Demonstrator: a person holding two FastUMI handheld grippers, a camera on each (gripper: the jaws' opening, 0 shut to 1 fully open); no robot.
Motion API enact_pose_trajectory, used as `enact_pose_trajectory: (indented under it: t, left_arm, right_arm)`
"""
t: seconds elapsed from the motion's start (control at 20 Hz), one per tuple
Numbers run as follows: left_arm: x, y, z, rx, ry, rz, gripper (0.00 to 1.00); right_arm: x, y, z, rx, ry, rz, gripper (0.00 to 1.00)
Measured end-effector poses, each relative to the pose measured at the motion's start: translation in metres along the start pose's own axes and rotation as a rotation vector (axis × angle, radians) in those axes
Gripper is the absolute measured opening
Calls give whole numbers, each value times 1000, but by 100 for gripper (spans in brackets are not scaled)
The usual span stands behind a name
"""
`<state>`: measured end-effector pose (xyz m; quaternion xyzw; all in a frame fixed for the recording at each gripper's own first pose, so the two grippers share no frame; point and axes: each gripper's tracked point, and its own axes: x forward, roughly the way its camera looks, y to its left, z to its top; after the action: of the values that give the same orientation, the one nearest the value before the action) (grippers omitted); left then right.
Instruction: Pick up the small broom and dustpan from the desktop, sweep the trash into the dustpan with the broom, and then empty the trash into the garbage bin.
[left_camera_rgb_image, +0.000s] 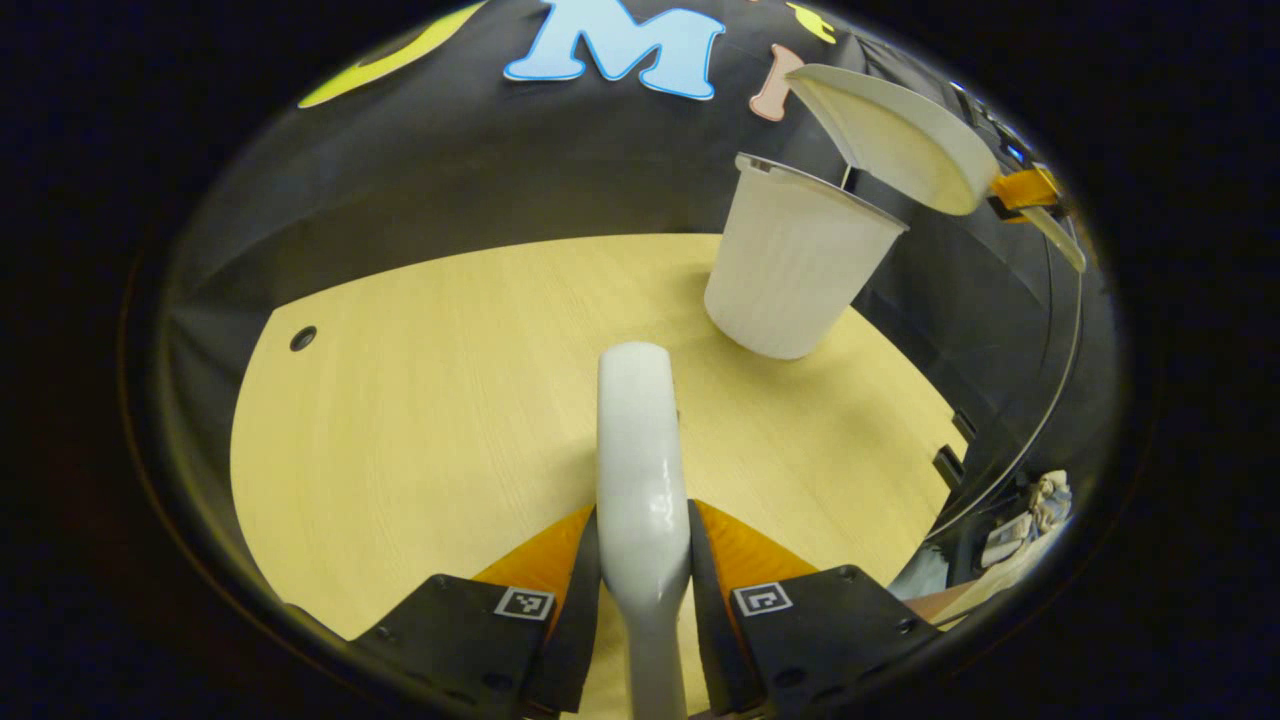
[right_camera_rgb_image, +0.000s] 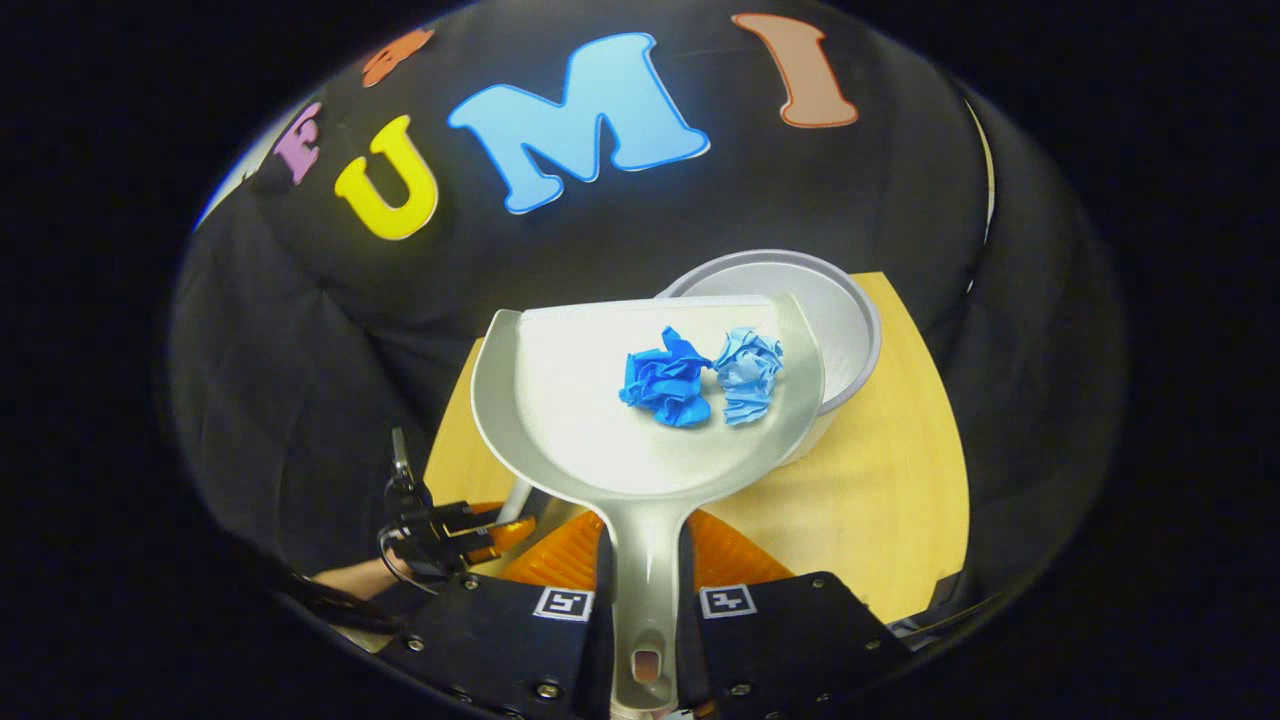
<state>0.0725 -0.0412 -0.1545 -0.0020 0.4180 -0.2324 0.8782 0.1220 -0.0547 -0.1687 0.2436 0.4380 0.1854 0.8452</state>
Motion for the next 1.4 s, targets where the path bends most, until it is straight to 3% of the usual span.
enact_pose_trajectory:
  t: [0.2, 0.35, 0.65, 0.95, 1.4]
  left_arm:
    - [-6, 4, -6, -9, 7, 20, 48]
    - [-8, 6, -7, -6, 9, 35, 51]
    - [-8, -6, -8, -12, 11, 27, 48]
    - [-4, -18, -10, -23, 10, 20, 51]
    - [-9, -29, -18, -32, -5, 23, 48]
  right_arm:
    - [19, -4, 30, 172, -26, 88, 24]
    - [22, 2, 48, 355, -55, 219, 24]
    - [29, 2, 61, 605, -110, 381, 24]
    - [20, -2, 68, 905, -178, 580, 24]
    - [15, 16, 76, 1040, -228, 774, 24]
